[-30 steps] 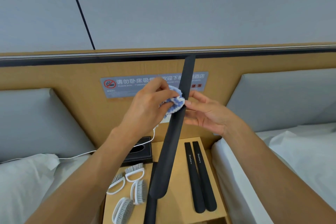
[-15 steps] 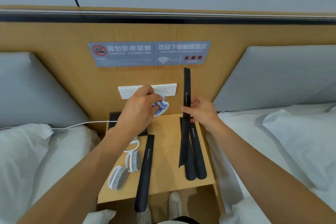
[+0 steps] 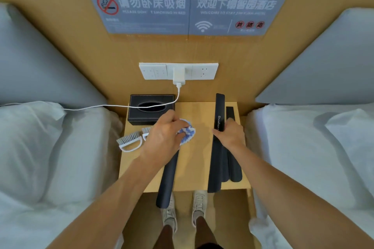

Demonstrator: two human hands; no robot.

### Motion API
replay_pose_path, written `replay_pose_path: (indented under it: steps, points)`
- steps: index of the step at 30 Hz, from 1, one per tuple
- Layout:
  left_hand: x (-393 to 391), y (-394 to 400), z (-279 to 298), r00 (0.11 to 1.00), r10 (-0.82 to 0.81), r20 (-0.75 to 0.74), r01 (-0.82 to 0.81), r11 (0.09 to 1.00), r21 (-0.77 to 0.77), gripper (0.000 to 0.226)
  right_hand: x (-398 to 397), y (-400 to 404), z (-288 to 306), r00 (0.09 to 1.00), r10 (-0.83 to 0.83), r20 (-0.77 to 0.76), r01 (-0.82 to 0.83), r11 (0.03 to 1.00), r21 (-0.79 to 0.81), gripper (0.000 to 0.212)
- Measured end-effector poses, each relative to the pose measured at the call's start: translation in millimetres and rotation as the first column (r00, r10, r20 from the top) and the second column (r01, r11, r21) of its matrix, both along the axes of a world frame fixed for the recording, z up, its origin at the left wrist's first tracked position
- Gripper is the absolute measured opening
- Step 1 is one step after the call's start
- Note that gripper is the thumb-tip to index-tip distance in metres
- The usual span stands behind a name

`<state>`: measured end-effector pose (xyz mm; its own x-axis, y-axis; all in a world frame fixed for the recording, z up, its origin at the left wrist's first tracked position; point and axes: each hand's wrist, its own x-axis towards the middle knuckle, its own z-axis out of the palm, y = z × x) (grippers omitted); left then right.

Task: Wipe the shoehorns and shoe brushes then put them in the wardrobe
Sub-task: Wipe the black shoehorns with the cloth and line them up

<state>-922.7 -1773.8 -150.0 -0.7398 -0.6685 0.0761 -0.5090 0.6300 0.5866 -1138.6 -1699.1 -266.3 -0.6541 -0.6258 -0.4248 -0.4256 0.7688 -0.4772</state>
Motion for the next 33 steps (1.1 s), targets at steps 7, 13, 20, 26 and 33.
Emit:
replay_pose_path:
  steps: [7,13,20,26,33]
  points:
    - [9,0,-42,0.996,0.054,0.075,-0.057,0.998,0.031,0.022,9,-10,-77,0.999,-0.037,0.01,0.034,0.975,0.218,0.048]
    - [19,1,-72,0.992,0.095,0.088,-0.103,0.99,0.094,0.019,6,-30,-119,0.999,-0.032,-0.026,0.038,0.964,0.265,0.043]
    - [16,-16,-82,0.989,0.121,0.088,-0.131,0.984,0.119,0.019,2,-52,-141,0.996,-0.033,-0.077,0.052,0.964,0.261,0.044]
    - [17,-19,-86,0.988,0.133,0.082,-0.143,0.982,0.124,0.02,4,-53,-140,0.977,0.075,-0.2,-0.007,0.947,0.321,0.069]
    - [39,-18,-94,0.98,0.177,0.087,-0.184,0.98,0.078,0.024,66,-46,-136,0.962,0.271,-0.044,-0.242,0.912,0.33,0.039]
